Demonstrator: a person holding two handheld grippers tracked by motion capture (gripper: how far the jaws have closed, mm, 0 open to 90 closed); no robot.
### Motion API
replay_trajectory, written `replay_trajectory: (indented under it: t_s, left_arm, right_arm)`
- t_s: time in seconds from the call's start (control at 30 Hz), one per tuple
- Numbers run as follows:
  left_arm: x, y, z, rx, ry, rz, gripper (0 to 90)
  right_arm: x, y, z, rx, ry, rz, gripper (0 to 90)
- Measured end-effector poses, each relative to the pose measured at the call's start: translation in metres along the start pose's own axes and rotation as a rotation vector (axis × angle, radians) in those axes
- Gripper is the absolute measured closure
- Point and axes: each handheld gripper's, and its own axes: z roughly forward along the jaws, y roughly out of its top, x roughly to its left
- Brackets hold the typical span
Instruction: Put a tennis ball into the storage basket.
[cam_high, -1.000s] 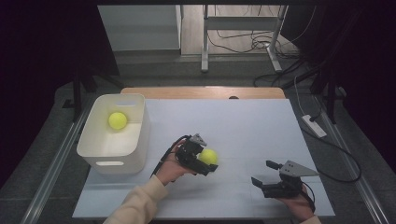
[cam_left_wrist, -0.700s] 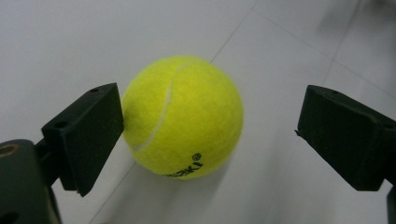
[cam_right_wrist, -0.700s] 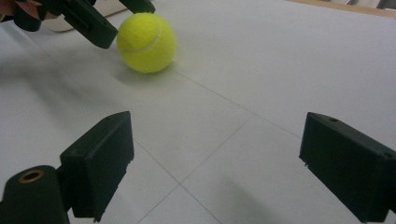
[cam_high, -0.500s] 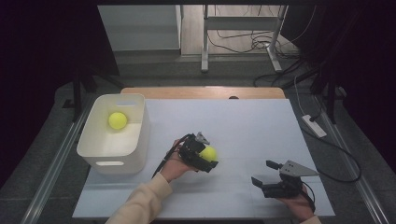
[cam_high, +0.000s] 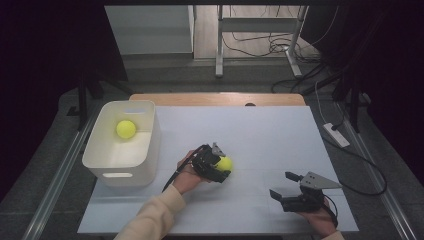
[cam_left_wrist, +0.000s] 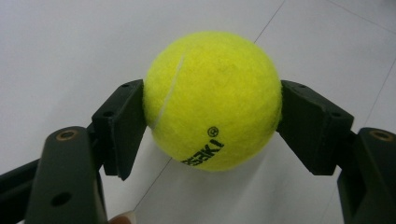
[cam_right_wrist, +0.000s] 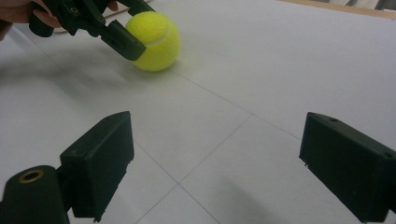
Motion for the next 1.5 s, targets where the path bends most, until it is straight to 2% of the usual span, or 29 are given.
replay_trajectory:
  t_s: [0.27, 0.47, 1.07, 1.5]
  left_arm:
    - [-0.003, 0.0, -0.01, -0.039, -0.011, 0.018, 27.8]
    - [0.0, -0.001, -0.02, -0.074, -0.02, -0.002, 27.7]
    - [-0.002, -0.005, -0.046, -0.172, -0.025, -0.004, 27.6]
    - [0.0, -0.009, -0.058, -0.203, -0.032, -0.015, 27.6]
  right_arm:
    - [0.0, 0.0, 0.0, 0.003, -0.005, 0.002, 10.2]
    - [0.0, 0.0, 0.0, 0.002, -0.003, 0.002, 10.2]
    - [0.0, 0.0, 0.0, 0.003, -0.005, 0.0, 10.3]
    - [0.001, 0.0, 0.0, 0.008, -0.006, -0.003, 10.3]
